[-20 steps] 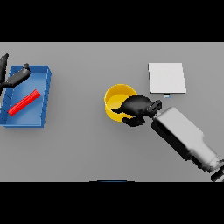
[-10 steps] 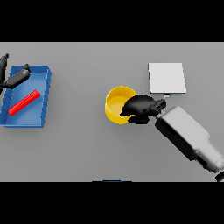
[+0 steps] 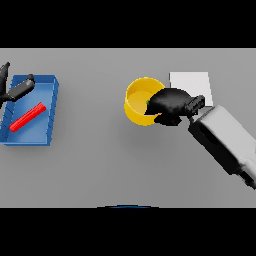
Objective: Pick up the red beaker and tilt it to pour out 1 green nut into yellow bowl. Pick up the yellow bowl and place it on the metallic measuring scale.
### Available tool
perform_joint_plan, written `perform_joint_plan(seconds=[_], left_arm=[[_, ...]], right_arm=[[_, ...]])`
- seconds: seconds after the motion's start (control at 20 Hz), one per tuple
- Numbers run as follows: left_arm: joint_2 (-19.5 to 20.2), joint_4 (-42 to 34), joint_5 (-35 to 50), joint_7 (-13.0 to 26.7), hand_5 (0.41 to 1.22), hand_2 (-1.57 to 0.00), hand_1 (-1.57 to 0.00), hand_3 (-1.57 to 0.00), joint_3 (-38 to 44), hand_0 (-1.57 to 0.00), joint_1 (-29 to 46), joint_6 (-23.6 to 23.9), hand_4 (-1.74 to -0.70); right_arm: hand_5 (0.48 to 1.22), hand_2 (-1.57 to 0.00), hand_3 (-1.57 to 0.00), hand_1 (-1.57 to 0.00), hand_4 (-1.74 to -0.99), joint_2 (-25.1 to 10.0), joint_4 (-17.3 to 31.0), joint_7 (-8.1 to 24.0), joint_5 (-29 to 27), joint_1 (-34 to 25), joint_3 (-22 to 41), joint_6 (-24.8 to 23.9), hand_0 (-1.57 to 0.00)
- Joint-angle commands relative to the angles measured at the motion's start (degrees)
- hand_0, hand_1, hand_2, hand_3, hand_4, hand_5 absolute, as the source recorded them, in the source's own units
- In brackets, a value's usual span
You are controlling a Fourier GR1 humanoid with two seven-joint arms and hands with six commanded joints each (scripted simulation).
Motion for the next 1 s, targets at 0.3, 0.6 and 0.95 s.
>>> perform_joint_plan(seconds=[0.3,0.6,0.95], left_arm=[[0.24,-0.42,-0.21,0.25,0.73,0.0,0.0,0.0,0.14,0.0,-0.73,0.07,-0.8],[1.14,-1.84,-0.35,2.08,0.735,0.0,0.0,0.0,0.08,0.0,-0.46,0.45,-0.8],[1.9,-3.93,-0.13,4.81,0.773,0.0,0.0,0.0,-0.1,0.0,0.52,1.15,-0.83]], right_arm=[[1.22,-1.57,-1.26,-1.57,-1.719,-3.46,-2.06,0.76,-0.93,-1.23,-1.62,-0.14,-1.57],[1.221,-1.57,-1.24,-1.57,-1.72,-6.02,6.92,0.38,1.19,-4.79,-4.08,-6.13,-1.57],[1.221,-1.57,-1.17,-1.57,-1.72,-7.41,19.66,-3.02,0.77,-6.09,-6.29,-11.66,-1.57]])
